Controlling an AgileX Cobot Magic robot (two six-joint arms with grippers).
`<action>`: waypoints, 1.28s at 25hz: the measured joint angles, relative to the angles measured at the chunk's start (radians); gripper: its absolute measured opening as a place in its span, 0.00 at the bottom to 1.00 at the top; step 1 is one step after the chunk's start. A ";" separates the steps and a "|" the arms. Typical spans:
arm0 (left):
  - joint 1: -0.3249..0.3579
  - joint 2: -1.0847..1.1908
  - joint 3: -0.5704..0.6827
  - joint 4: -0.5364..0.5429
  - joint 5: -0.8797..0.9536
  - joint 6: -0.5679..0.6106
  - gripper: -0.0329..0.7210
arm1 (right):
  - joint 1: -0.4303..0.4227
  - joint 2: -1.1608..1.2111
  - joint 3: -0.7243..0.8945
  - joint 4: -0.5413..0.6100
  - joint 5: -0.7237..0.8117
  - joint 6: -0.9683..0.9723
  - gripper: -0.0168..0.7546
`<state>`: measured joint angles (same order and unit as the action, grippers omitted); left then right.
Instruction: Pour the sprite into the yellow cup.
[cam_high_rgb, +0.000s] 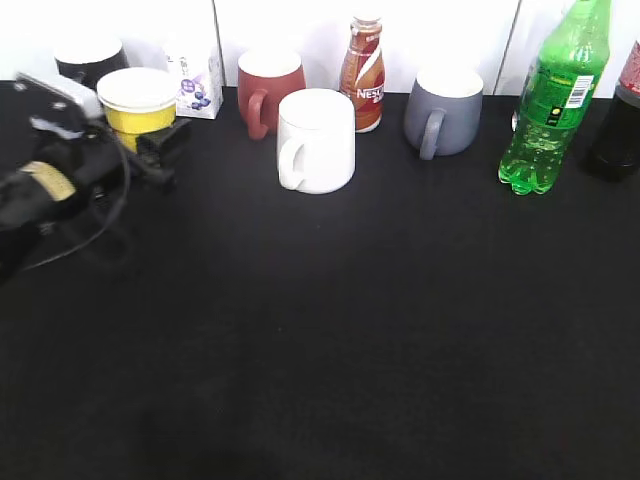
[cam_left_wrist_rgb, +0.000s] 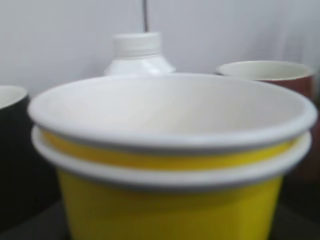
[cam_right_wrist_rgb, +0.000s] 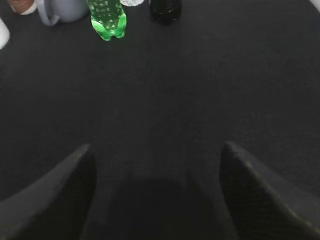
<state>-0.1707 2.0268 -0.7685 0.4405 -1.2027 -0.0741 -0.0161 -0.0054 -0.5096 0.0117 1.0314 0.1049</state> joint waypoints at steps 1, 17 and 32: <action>0.000 -0.063 0.048 0.053 0.000 -0.013 0.63 | 0.000 0.000 -0.011 0.004 -0.065 0.000 0.78; -0.008 -0.197 0.194 0.293 -0.010 -0.074 0.63 | 0.006 1.226 0.257 -0.130 -1.848 0.000 0.78; -0.008 -0.197 0.194 0.292 -0.010 -0.074 0.63 | 0.209 1.811 -0.056 0.143 -2.079 -0.121 0.89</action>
<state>-0.1789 1.8295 -0.5744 0.7320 -1.2129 -0.1483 0.1927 1.8057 -0.5654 0.1547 -1.0471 -0.0157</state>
